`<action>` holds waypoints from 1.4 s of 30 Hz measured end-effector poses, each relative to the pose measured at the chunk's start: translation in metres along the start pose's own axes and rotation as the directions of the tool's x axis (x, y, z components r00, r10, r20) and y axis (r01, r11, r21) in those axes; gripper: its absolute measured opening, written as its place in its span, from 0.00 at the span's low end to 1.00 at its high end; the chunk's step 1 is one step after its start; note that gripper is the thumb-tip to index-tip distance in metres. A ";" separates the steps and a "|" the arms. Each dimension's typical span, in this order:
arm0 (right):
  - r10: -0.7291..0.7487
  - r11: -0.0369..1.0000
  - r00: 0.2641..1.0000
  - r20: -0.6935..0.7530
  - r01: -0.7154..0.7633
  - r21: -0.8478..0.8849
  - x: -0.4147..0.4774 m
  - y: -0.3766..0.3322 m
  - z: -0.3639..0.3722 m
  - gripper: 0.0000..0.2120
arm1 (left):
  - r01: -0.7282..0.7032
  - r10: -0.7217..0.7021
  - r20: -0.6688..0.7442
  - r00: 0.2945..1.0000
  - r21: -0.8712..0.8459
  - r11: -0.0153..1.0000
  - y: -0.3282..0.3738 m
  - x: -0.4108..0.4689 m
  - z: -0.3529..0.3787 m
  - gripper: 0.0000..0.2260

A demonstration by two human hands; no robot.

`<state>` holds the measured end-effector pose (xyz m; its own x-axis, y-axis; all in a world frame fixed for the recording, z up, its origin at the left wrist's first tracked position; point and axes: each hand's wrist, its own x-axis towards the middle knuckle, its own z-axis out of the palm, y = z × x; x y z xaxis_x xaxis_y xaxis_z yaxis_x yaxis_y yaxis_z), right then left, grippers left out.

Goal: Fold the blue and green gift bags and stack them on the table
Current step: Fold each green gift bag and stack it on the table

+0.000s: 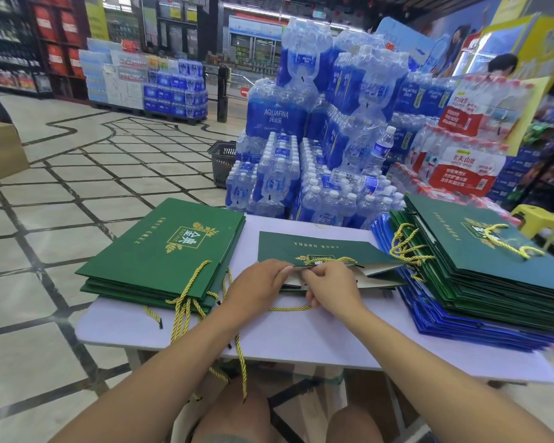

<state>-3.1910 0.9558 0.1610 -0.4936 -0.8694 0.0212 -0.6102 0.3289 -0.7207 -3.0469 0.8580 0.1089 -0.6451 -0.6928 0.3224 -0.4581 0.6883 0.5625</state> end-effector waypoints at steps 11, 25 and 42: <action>-0.298 0.828 0.954 -0.014 0.251 -0.502 0.013 0.009 -0.040 0.12 | -0.044 0.044 0.009 0.999 0.082 0.996 0.002 -0.002 0.000 0.17; -0.090 0.989 0.930 0.356 0.125 -0.076 0.125 -0.015 -0.061 0.08 | -0.113 0.106 0.047 0.993 0.214 0.970 0.001 -0.005 -0.001 0.21; -0.289 0.879 0.903 0.317 0.382 -0.286 0.102 0.002 -0.049 0.18 | -0.213 0.205 0.065 0.977 0.423 0.881 0.008 0.013 -0.009 0.15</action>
<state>-3.2725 0.8860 0.1953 -0.0730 -0.9973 0.0082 -0.9021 0.0625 -0.4270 -3.0538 0.8522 0.1243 -0.7638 -0.5211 0.3808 -0.5243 0.8451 0.1048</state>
